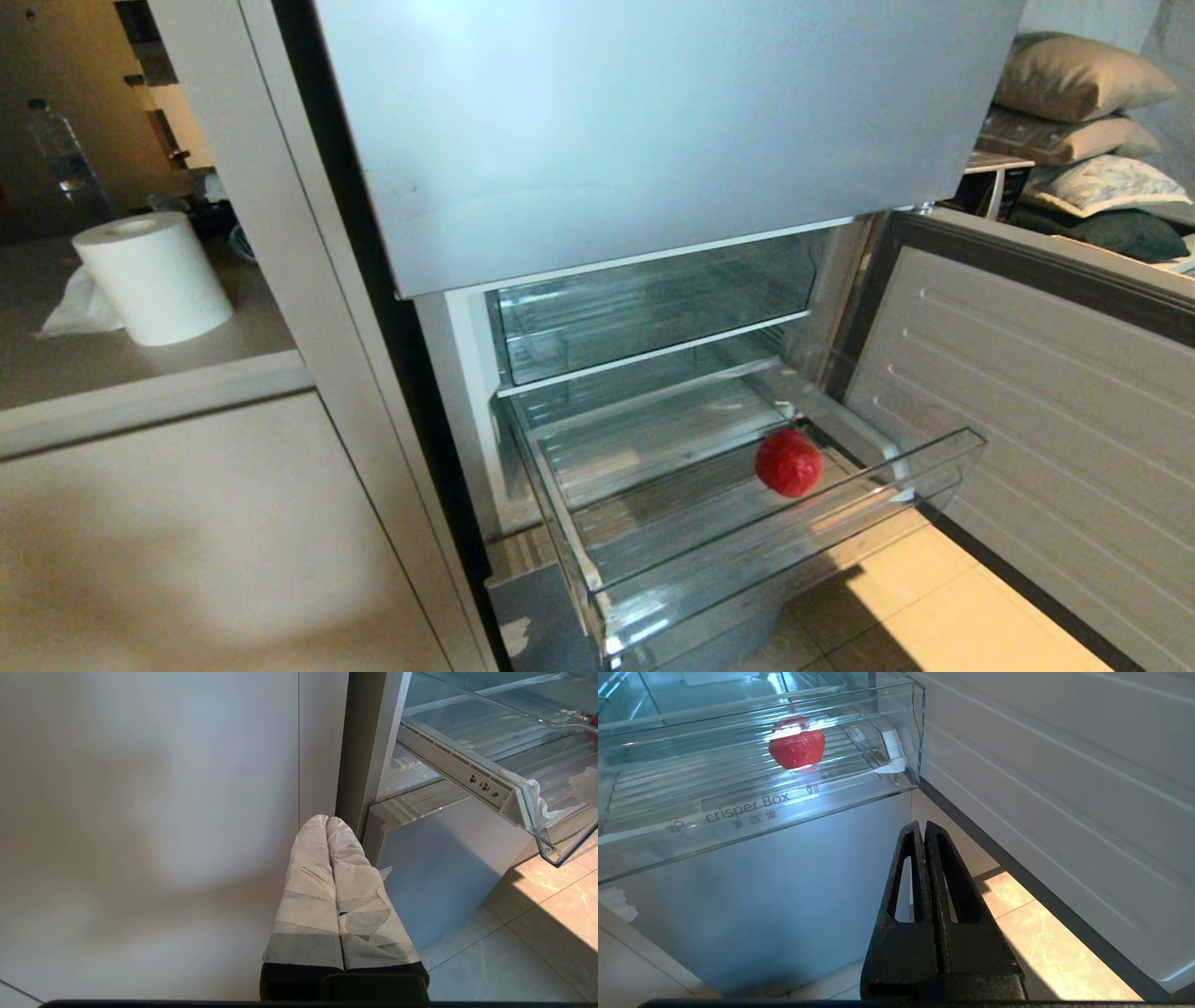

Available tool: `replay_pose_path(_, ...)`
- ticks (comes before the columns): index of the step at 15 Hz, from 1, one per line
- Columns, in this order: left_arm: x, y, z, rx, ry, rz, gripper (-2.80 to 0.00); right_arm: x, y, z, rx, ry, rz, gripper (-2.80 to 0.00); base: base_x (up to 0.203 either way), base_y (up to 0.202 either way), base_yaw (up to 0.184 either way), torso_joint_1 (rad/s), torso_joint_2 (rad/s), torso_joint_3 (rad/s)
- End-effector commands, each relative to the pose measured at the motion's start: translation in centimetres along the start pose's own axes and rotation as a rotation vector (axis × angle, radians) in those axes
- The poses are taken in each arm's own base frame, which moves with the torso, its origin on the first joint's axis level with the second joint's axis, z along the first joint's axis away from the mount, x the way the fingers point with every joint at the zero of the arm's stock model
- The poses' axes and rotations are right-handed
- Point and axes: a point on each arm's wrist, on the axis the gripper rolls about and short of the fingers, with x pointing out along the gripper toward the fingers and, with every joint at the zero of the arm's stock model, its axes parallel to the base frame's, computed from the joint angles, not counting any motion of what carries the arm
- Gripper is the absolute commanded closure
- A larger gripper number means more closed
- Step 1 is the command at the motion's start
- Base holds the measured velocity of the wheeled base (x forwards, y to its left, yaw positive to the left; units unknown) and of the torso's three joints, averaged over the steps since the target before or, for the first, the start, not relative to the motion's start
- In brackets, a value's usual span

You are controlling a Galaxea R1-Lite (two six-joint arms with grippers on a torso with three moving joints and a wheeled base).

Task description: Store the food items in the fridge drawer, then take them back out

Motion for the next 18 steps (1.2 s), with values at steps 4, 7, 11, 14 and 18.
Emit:
replay_pose_path(4, 0.0, 0.0, 0.0, 0.000, 0.000, 0.002, 0.00, 0.0, 0.0, 0.0, -0.009, 0.002, -0.003, 0.00, 0.000, 0.000, 0.000, 0.000, 0.00, 0.000)
replay_pose_path(7, 0.0, 0.0, 0.0, 0.000, -0.001, 0.002, 0.00, -0.3, 0.2, 4.0, 0.015, 0.021, -0.002, 0.00, 0.000, 0.000, 0.000, 0.000, 0.00, 0.000)
replay_pose_path(11, 0.0, 0.0, 0.0, 0.000, 0.000, 0.002, 0.00, 5.4, 0.7, 9.6, 0.071, 0.365, 0.038, 0.00, 0.000, 0.000, 0.000, 0.000, 0.00, 0.000)
replay_pose_path(14, 0.0, 0.0, 0.0, 0.000, 0.000, 0.002, 0.00, 12.3, 1.3, 12.2, 0.121, 0.567, 0.136, 0.00, 0.000, 0.000, 0.000, 0.000, 0.00, 0.000)
replay_pose_path(18, 0.0, 0.0, 0.0, 0.000, 0.000, 0.001, 0.00, 21.4, 2.5, 13.3, 0.150, 0.716, 0.231, 0.00, 0.000, 0.000, 0.000, 0.000, 0.00, 0.000)
